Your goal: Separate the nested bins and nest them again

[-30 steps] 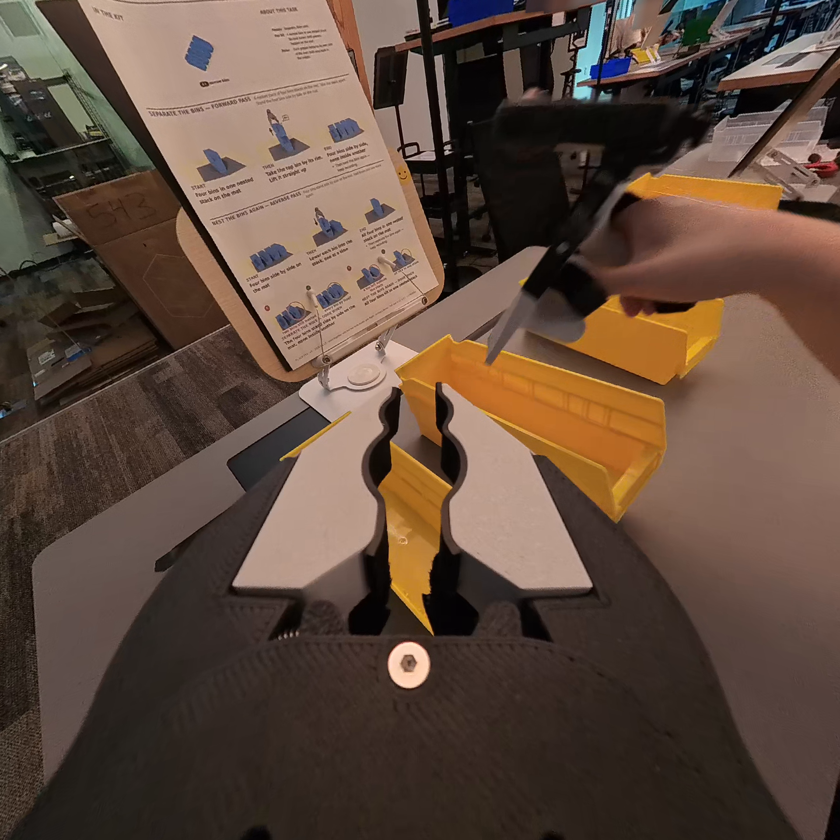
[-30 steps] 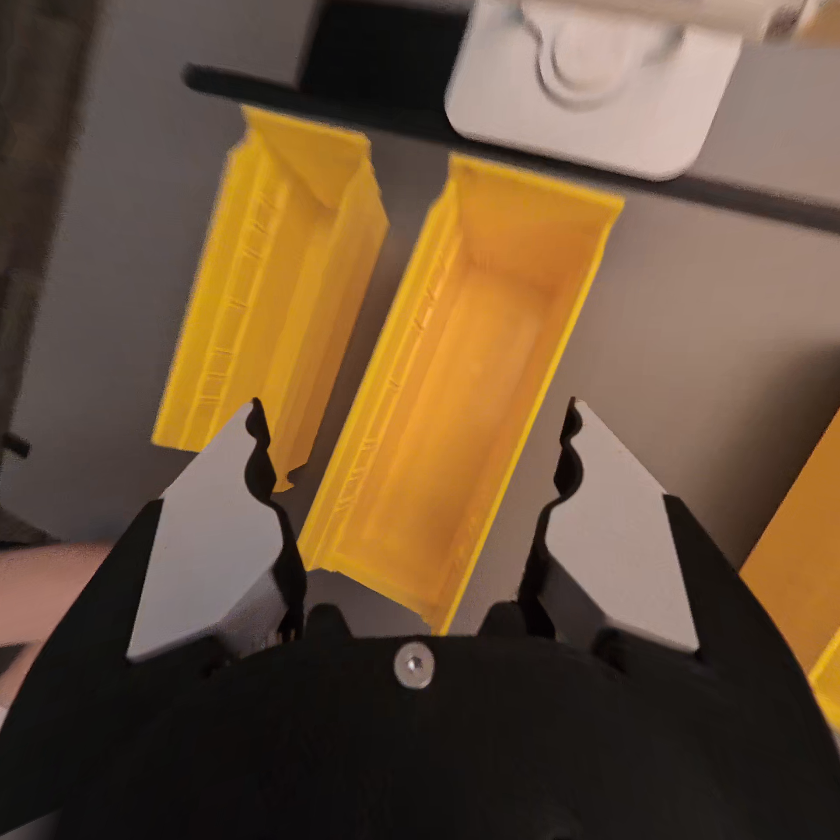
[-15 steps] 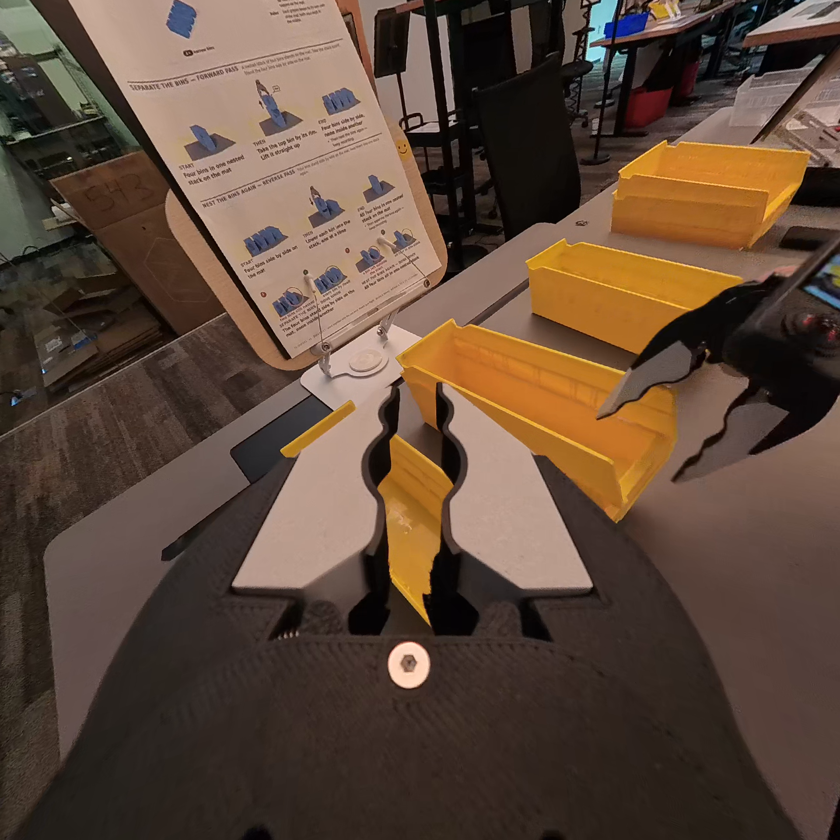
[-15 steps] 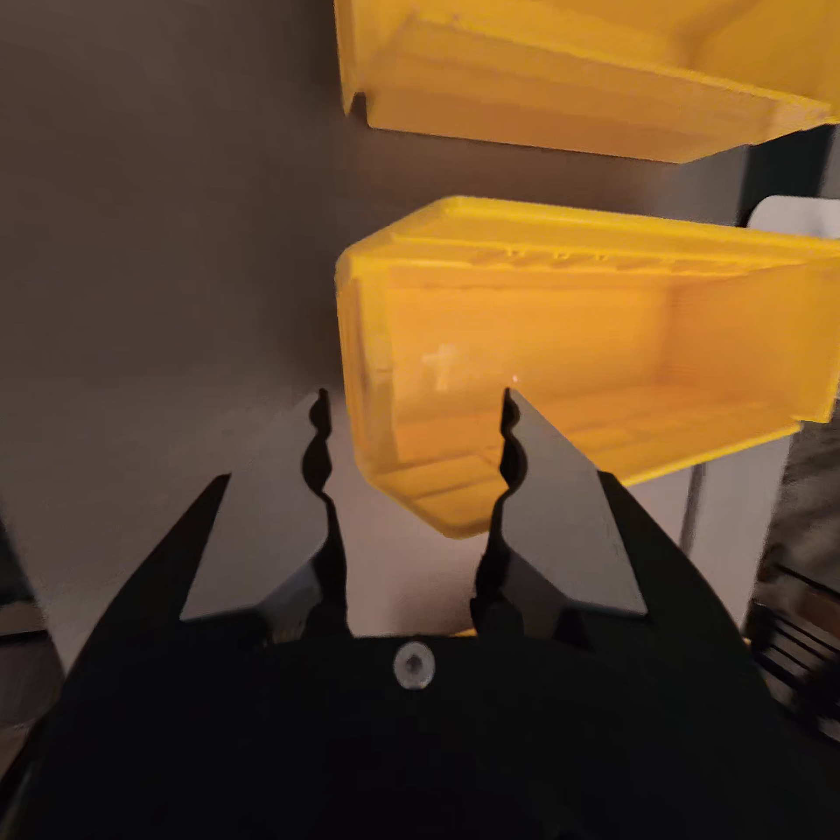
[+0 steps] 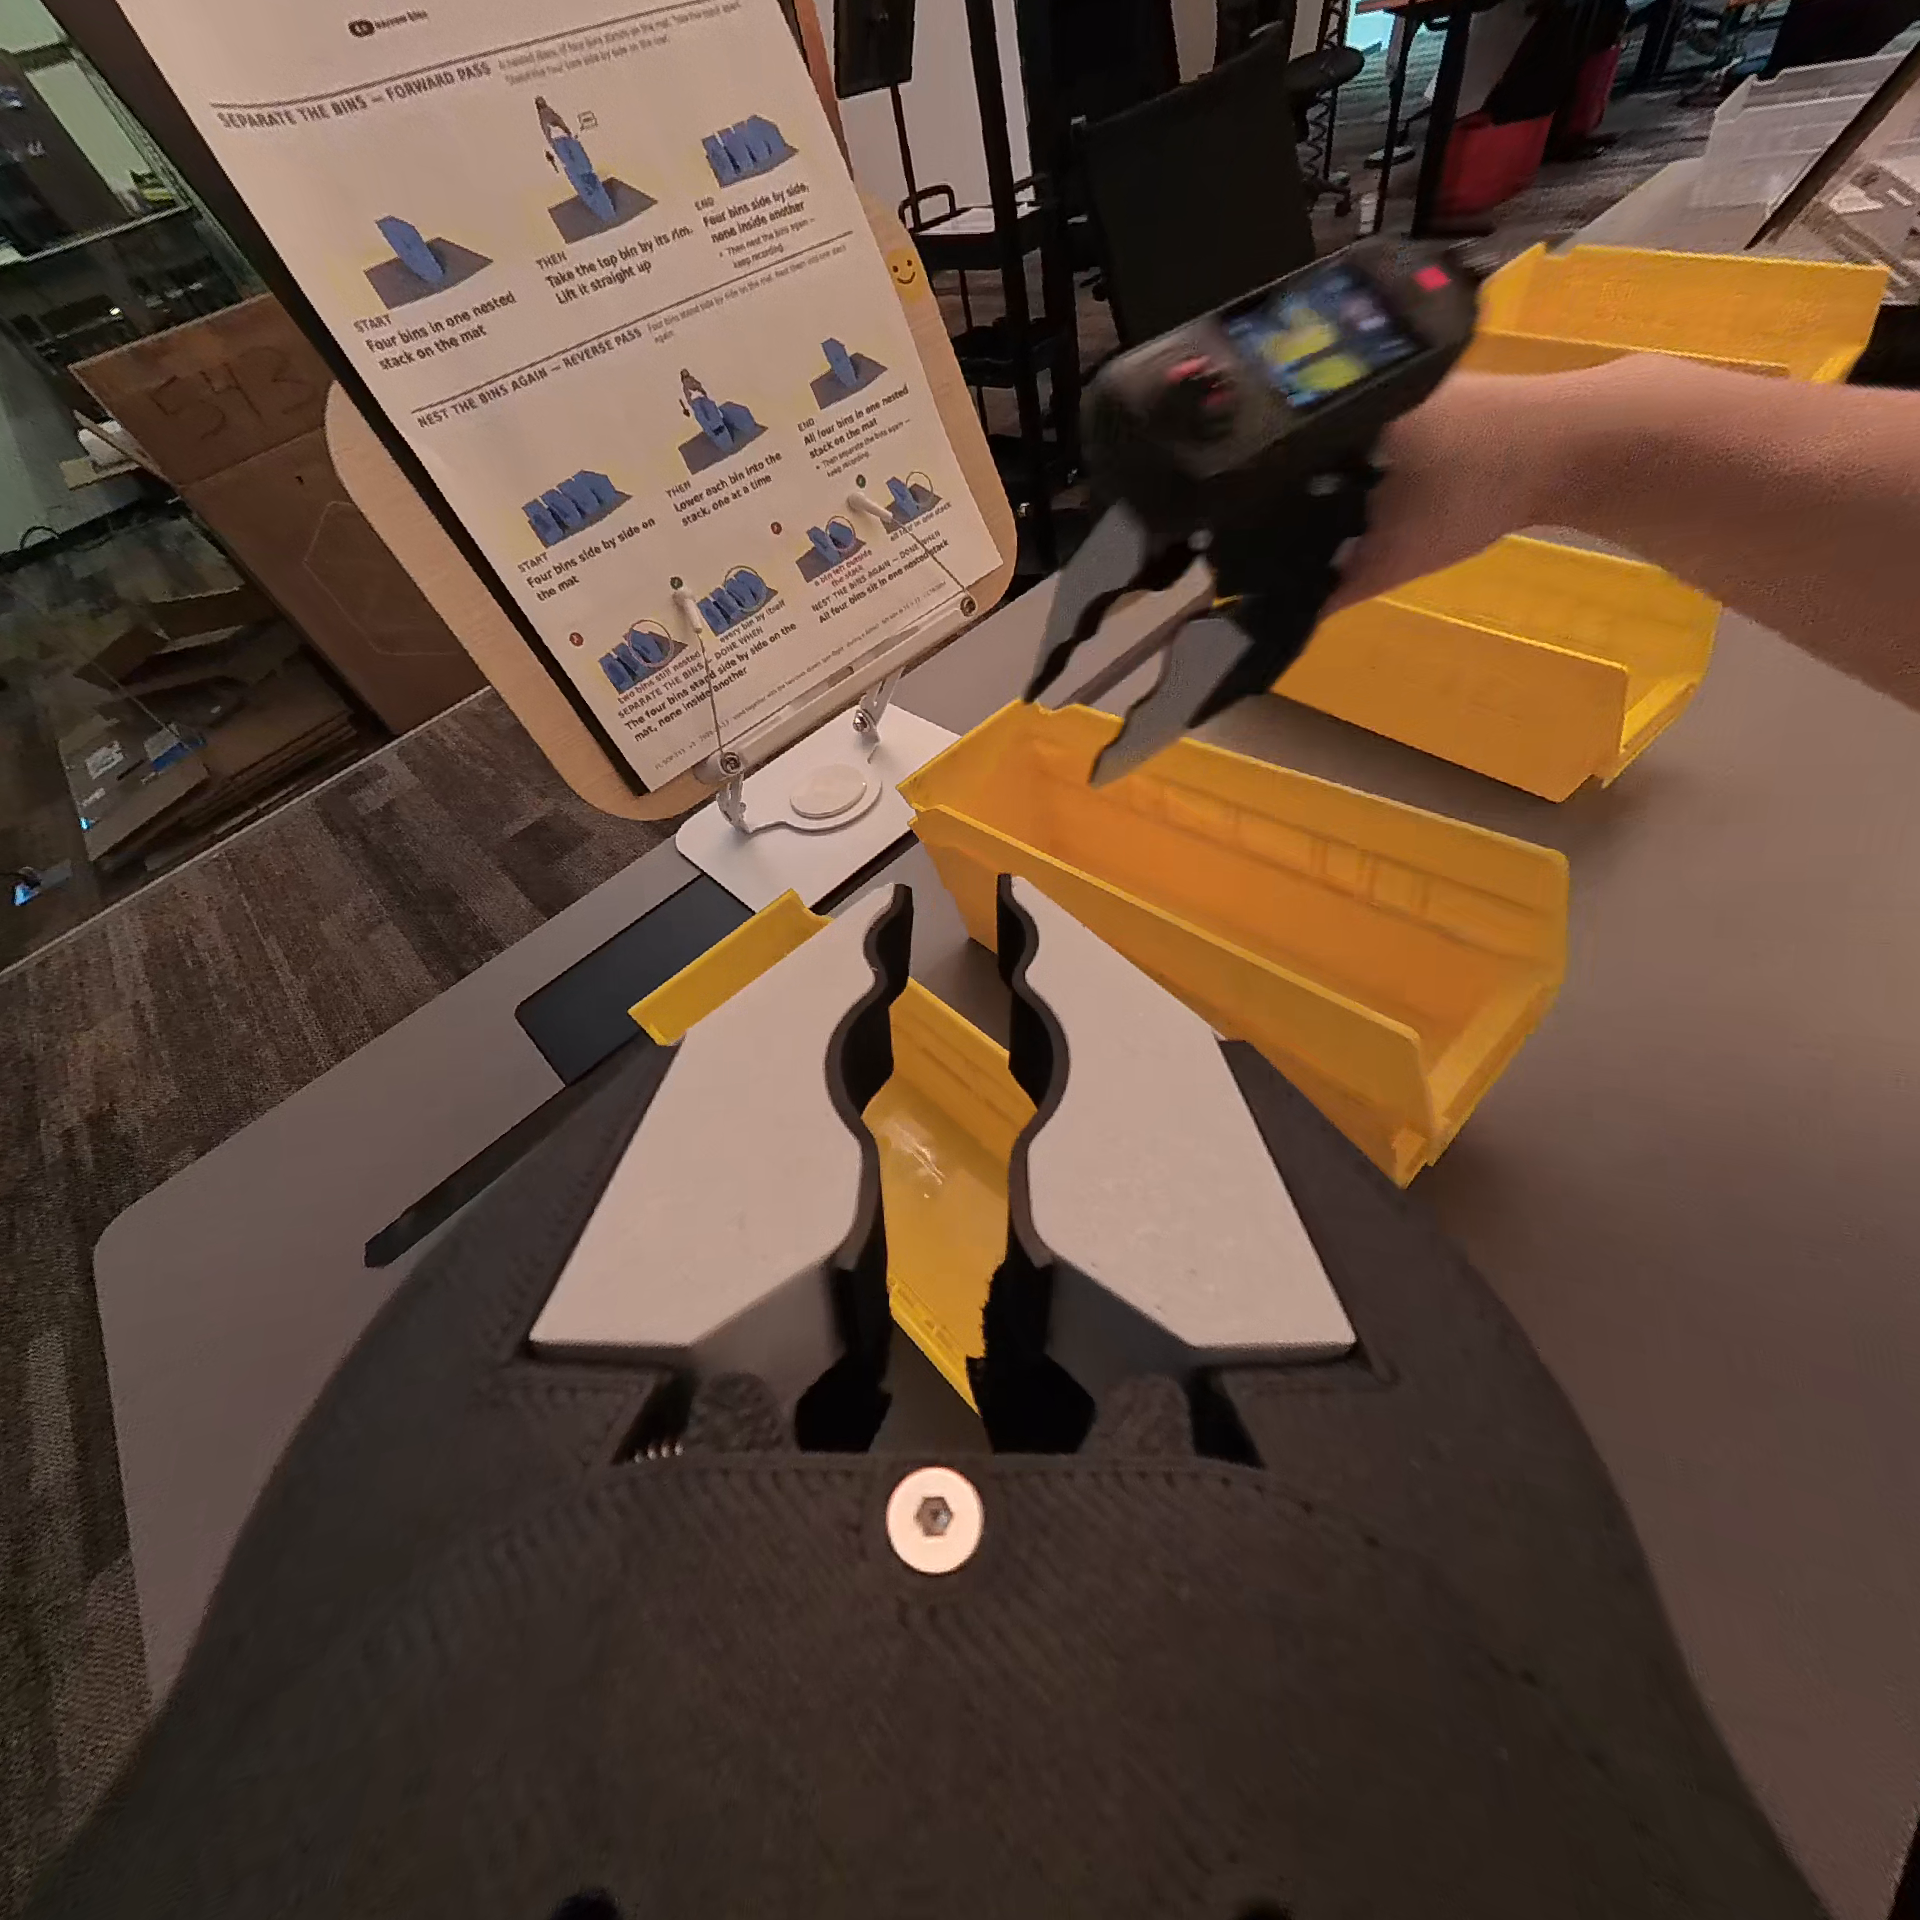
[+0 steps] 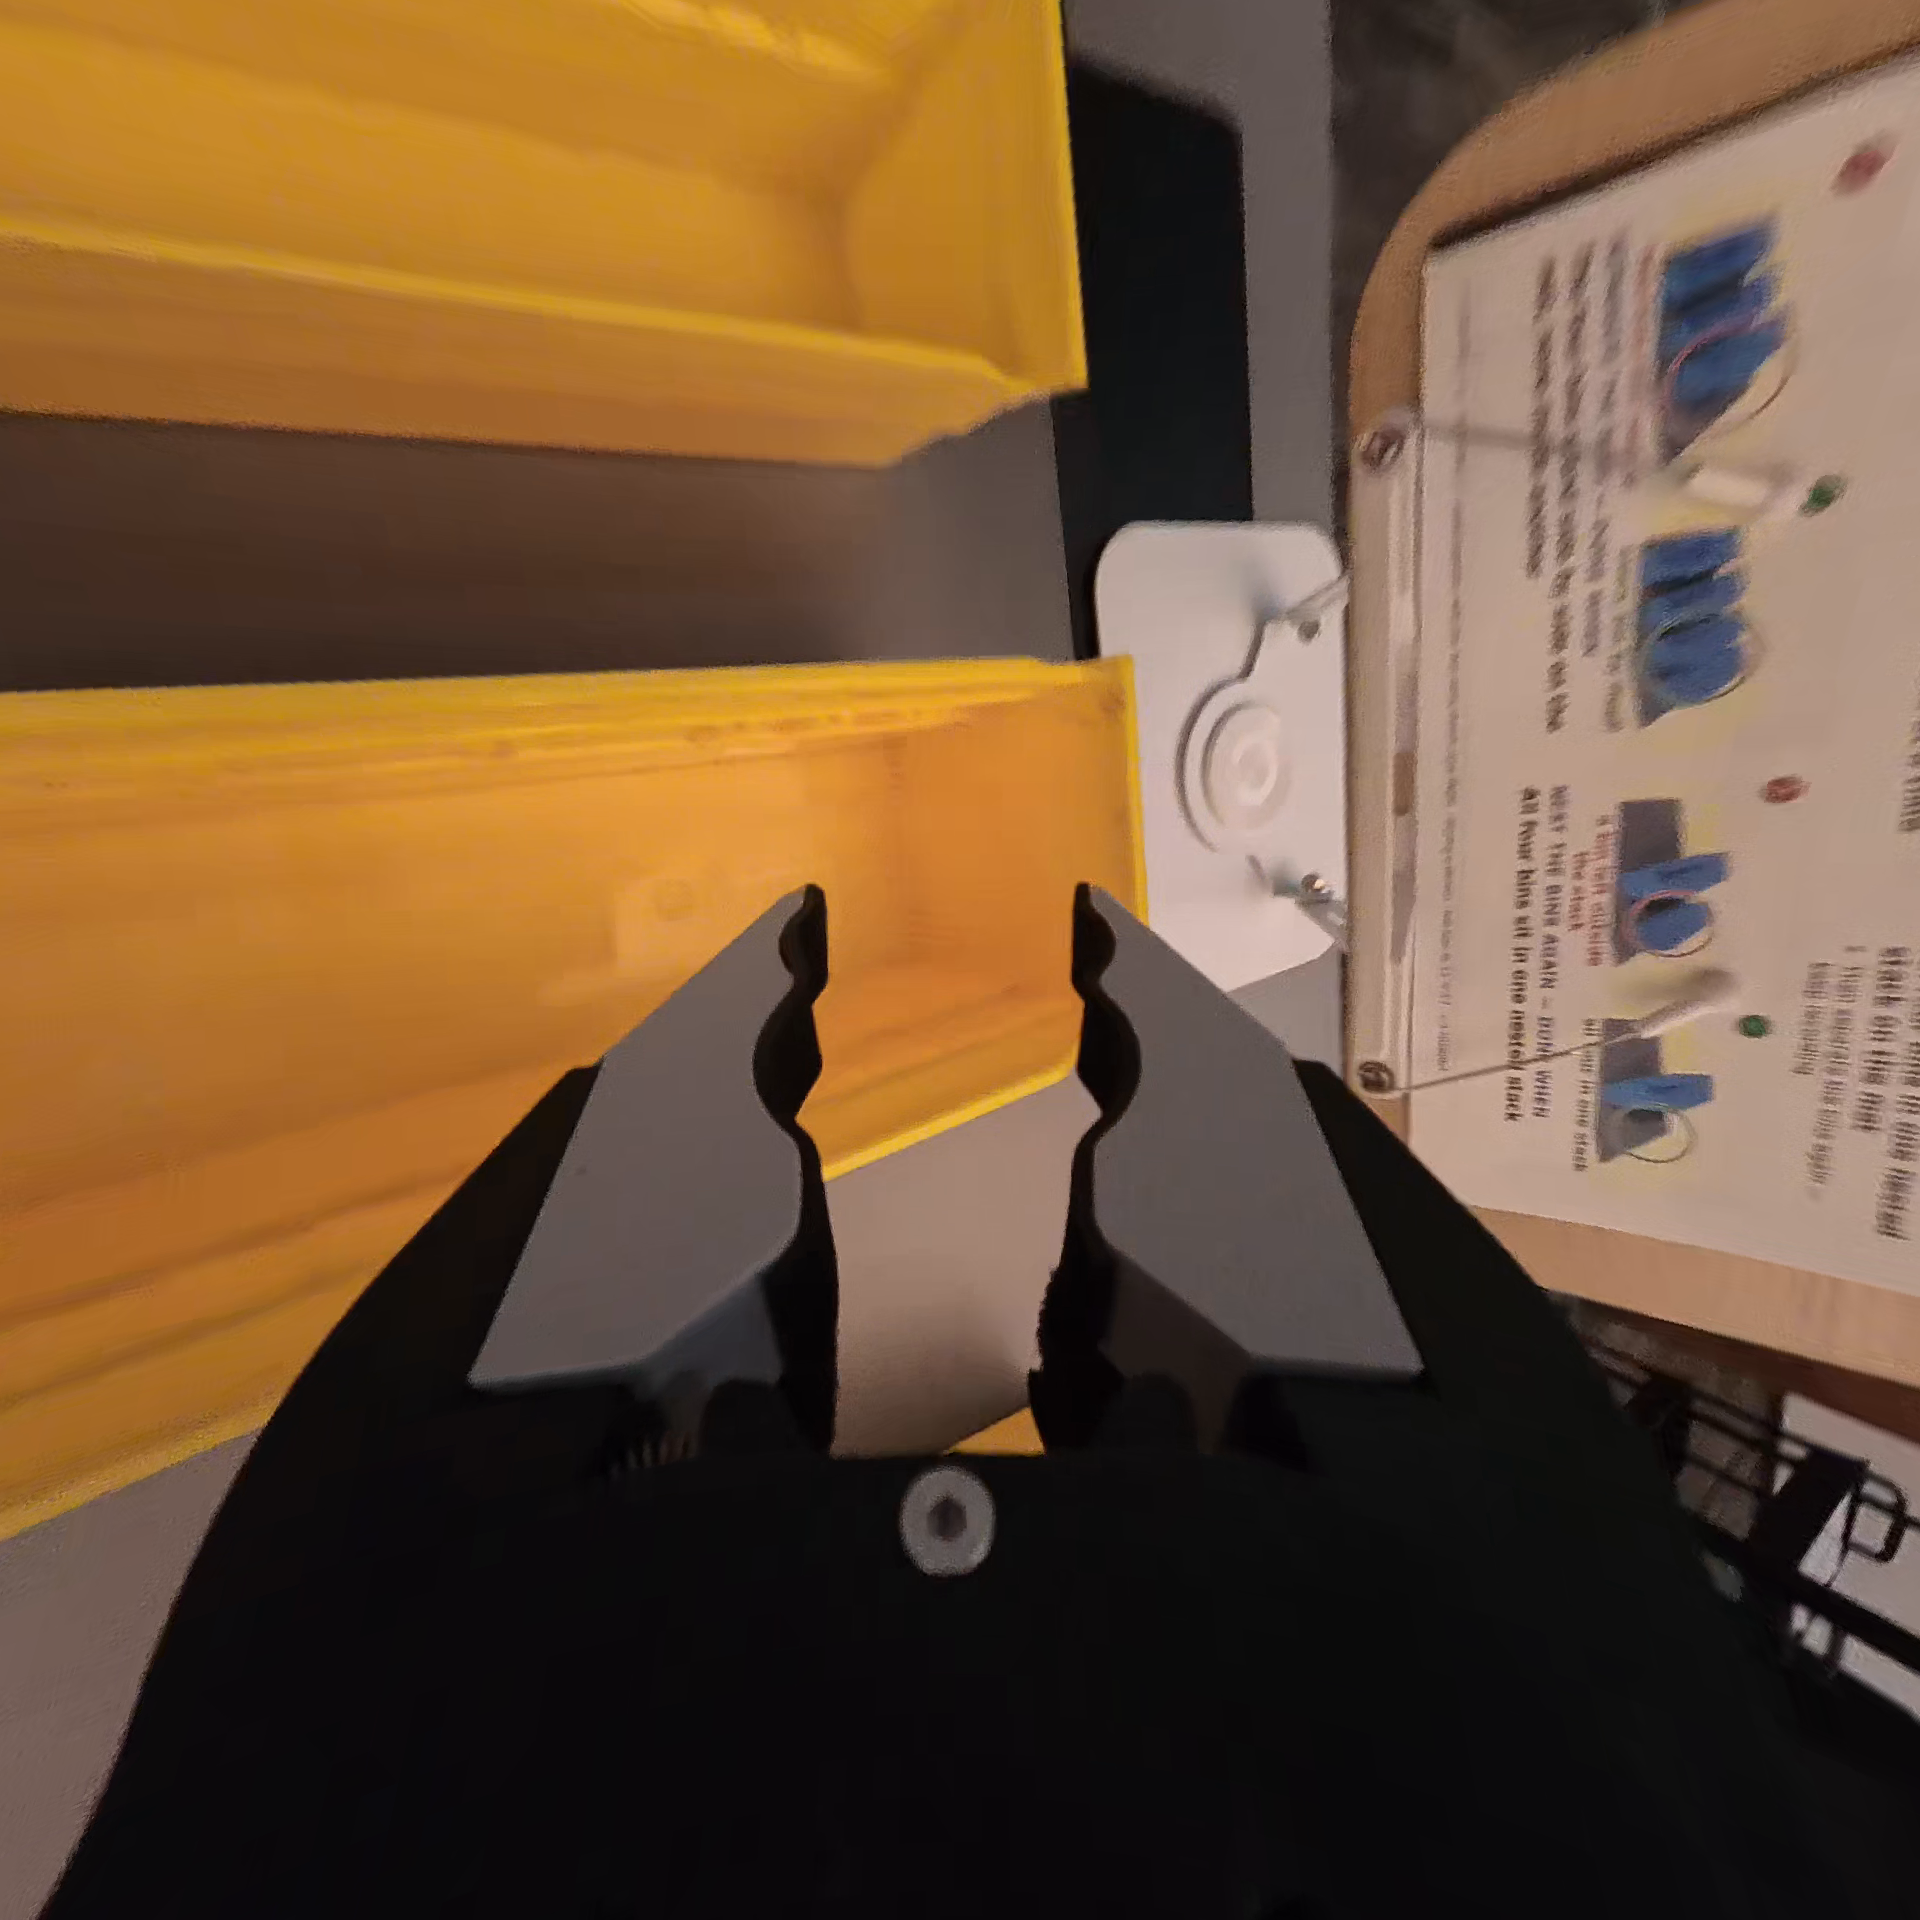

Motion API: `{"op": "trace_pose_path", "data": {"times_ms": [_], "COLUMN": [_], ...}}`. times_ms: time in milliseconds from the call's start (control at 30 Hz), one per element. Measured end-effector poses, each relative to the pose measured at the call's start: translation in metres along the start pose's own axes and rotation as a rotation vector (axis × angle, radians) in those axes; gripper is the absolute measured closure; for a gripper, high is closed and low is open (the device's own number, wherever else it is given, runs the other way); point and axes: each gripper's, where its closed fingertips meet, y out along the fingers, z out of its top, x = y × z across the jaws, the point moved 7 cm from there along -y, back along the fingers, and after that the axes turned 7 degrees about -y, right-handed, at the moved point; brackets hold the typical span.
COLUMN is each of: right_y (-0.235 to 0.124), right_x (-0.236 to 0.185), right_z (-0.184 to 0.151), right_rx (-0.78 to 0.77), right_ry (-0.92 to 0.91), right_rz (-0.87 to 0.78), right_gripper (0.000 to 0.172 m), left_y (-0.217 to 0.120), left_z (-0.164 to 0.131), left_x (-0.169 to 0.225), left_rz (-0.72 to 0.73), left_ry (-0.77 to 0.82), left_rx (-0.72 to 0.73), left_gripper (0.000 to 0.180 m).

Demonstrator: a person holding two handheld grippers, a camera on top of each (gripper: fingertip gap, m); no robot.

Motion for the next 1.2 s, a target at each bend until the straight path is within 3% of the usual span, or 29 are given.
{"op": "trace_pose_path", "data": {"times_ms": [133,233,300,500,567,933,1000,1067,1200], "right_y": [0.051,0.068,0.07,0.076,0.078,0.058,0.056,0.055,0.041], "right_x": [0.023,0.039,0.04,0.046,0.043,0.057,0.059,0.061,0.063], "right_z": [-0.024,-0.032,-0.031,-0.033,-0.033,-0.021,-0.021,-0.024,-0.029], "right_rx": [-0.1,-0.132,-0.116,-0.176,-0.202,-0.228,-0.229,-0.256,-0.242], "right_ry": [0.015,-0.002,-0.005,-0.048,-0.073,-0.113,-0.111,-0.094,-0.03], "right_rz": [0.035,-0.054,-0.018,0.067,0.127,0.109,0.084,0.059,0.029], "right_gripper": [0.129,0.135,0.14,0.131,0.149,0.158,0.154,0.133,0.118], "left_y": [0.004,0.008,0.012,0.021,0.021,0.024,0.026,0.027,0.03], "left_z": [-0.003,-0.005,-0.006,-0.012,-0.013,-0.014,-0.014,-0.014,-0.014], "left_x": [-0.007,-0.012,-0.013,-0.018,-0.019,-0.02,-0.017,-0.015,-0.011], "left_rz": [-0.004,-0.001,-0.005,0.011,0.018,0.034,0.032,0.028,0.025], "left_ry": [-0.022,-0.038,-0.044,-0.055,-0.053,-0.058,-0.05,-0.043,-0.027], "left_rx": [-0.011,-0.023,-0.03,-0.076,-0.083,-0.098,-0.104,-0.111,-0.125], "left_gripper": [0.165,0.165,0.165,0.165,0.165,0.165,0.165,0.165,0.165]}}
